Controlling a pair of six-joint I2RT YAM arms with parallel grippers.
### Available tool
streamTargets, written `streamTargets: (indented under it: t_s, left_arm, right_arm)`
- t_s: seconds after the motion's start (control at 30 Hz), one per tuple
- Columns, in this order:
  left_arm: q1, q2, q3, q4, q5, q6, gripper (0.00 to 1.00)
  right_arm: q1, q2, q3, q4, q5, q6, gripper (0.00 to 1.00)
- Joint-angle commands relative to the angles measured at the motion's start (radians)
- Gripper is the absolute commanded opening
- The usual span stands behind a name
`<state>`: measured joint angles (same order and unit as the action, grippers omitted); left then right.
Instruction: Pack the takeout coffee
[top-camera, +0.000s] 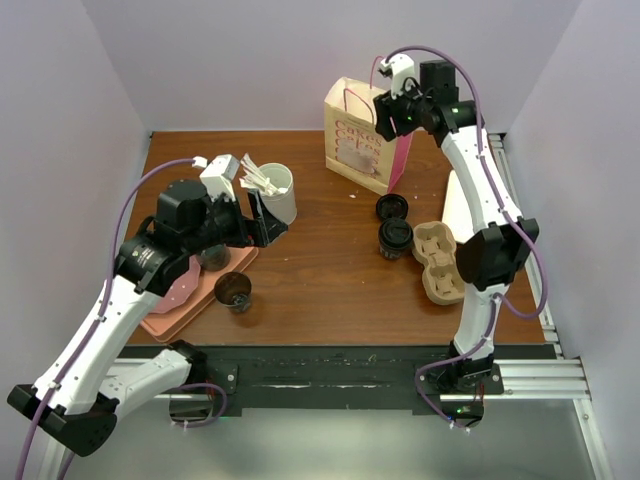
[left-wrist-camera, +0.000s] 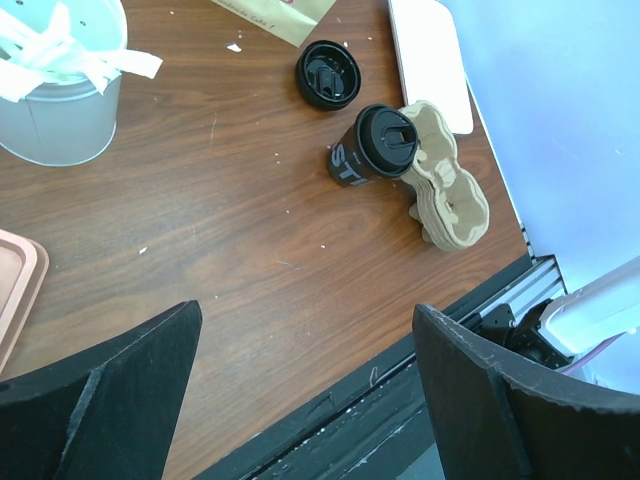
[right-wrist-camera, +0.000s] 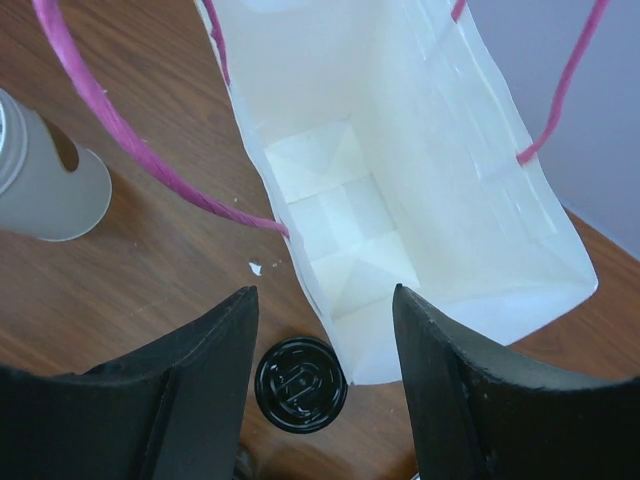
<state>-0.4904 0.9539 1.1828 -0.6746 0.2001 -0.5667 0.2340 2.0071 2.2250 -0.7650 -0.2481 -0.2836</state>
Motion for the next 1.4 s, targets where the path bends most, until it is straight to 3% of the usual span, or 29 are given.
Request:
streamTargets:
  t_s: [0.0,0.27,0.53,0.67,0.93,1.17,1.37]
  left_arm:
    - [0.004,-0.004,0.018,0.003,-0.008,-0.015,0.91]
    - [0.004,-0.007,0.017,-0.011,-0.010,-0.010,0.91]
    - [0.004,-0.015,0.031,-0.005,-0.030,-0.006,0.90]
    - [0.004,-0.021,0.047,-0.019,-0.056,0.001,0.90]
    - [0.006,-0.044,0.037,-0.022,-0.083,-0.005,0.90]
    - [0.006,-0.060,0.040,-0.036,-0.122,-0.001,0.89]
    - [0.004,-0.063,0.043,-0.056,-0.143,0.008,0.89]
  right_arm:
    - [0.004,0.018,0.039,0.040,-0.082,-0.040,0.59]
    - [0.002,0.028,0.013,0.027,-0.037,-0.055,0.55]
    - [0.002,0.036,0.048,0.044,-0.074,-0.031,0.14]
    - [0.005,0.015,0.051,0.055,-0.082,-0.009,0.00]
    - [0.019,-0.039,0.058,0.105,0.003,0.092,0.00]
    - [0.053,-0.110,0.059,0.092,0.135,0.086,0.00]
    - [0.076,-0.177,0.039,0.067,0.135,0.078,0.00]
